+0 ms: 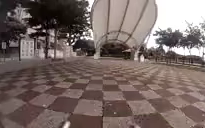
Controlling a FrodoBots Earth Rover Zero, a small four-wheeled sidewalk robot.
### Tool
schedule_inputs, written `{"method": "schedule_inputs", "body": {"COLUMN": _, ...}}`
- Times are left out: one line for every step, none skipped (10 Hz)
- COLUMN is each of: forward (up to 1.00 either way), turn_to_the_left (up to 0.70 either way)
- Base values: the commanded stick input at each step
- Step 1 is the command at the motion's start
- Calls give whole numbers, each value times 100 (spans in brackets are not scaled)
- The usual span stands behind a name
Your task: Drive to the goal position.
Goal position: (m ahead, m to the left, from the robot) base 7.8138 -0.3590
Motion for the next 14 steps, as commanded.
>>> {"method": "schedule_inputs", "body": {"forward": 100, "turn_to_the_left": 0}}
{"method": "schedule_inputs", "body": {"forward": 100, "turn_to_the_left": 0}}
{"method": "schedule_inputs", "body": {"forward": 100, "turn_to_the_left": 0}}
{"method": "schedule_inputs", "body": {"forward": 100, "turn_to_the_left": 0}}
{"method": "schedule_inputs", "body": {"forward": 100, "turn_to_the_left": 0}}
{"method": "schedule_inputs", "body": {"forward": 100, "turn_to_the_left": 0}}
{"method": "schedule_inputs", "body": {"forward": 100, "turn_to_the_left": 0}}
{"method": "schedule_inputs", "body": {"forward": 100, "turn_to_the_left": 0}}
{"method": "schedule_inputs", "body": {"forward": 100, "turn_to_the_left": 0}}
{"method": "schedule_inputs", "body": {"forward": 100, "turn_to_the_left": 0}}
{"method": "schedule_inputs", "body": {"forward": 100, "turn_to_the_left": 0}}
{"method": "schedule_inputs", "body": {"forward": 100, "turn_to_the_left": 0}}
{"method": "schedule_inputs", "body": {"forward": 100, "turn_to_the_left": 0}}
{"method": "schedule_inputs", "body": {"forward": 100, "turn_to_the_left": 0}}
